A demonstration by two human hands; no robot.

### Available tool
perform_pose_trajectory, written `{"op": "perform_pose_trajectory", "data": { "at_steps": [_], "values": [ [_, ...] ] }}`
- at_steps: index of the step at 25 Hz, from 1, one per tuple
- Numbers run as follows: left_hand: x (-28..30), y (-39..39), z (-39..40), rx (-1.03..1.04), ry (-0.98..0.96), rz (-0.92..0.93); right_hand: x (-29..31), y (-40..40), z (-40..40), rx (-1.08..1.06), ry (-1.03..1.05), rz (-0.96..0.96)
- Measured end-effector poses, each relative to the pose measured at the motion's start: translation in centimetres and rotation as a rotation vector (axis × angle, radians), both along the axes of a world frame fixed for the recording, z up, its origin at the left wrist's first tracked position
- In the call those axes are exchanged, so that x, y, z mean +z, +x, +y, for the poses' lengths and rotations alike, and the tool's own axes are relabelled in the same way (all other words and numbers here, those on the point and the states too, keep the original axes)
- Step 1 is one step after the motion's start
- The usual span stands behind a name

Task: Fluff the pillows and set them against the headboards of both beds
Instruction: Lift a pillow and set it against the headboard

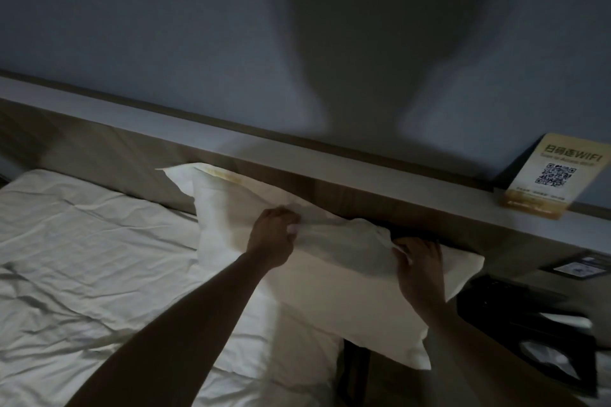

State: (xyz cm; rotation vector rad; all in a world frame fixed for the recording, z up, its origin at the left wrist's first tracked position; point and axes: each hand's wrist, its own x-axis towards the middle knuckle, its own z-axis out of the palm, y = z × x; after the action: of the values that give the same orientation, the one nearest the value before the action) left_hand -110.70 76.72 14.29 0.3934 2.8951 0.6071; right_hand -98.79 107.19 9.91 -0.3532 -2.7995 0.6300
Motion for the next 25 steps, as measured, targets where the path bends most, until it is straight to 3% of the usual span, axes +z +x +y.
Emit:
{"op": "perform_pose_trajectory", "data": {
  "at_steps": [6, 10, 16, 21, 23, 25],
  "values": [
    [-0.6, 0.3, -1.0, -0.049, -0.180, -0.024, 0.7, -1.1, -1.3, -0.024, -0.142, 0.069],
    [-0.8, 0.9, -1.5, -0.090, -0.272, -0.056, -0.8, -1.8, -1.2, -0.041, -0.051, -0.103],
    [0.3, 4.3, -3.5, -0.015, -0.246, -0.126, -0.4, 1.5, -1.7, 0.022, 0.104, -0.315],
    [2.7, 14.3, -9.0, 0.089, 0.005, -0.063, 4.5, 6.9, -6.1, 0.084, -0.267, -0.274],
    [3.7, 20.4, -11.8, 0.141, 0.095, -0.044, 6.5, 10.7, -8.6, 0.178, -0.481, -0.341],
    [5.0, 26.8, -14.2, 0.200, 0.156, -0.033, 8.5, 14.4, -10.6, 0.276, -0.561, -0.403]
  ]
}}
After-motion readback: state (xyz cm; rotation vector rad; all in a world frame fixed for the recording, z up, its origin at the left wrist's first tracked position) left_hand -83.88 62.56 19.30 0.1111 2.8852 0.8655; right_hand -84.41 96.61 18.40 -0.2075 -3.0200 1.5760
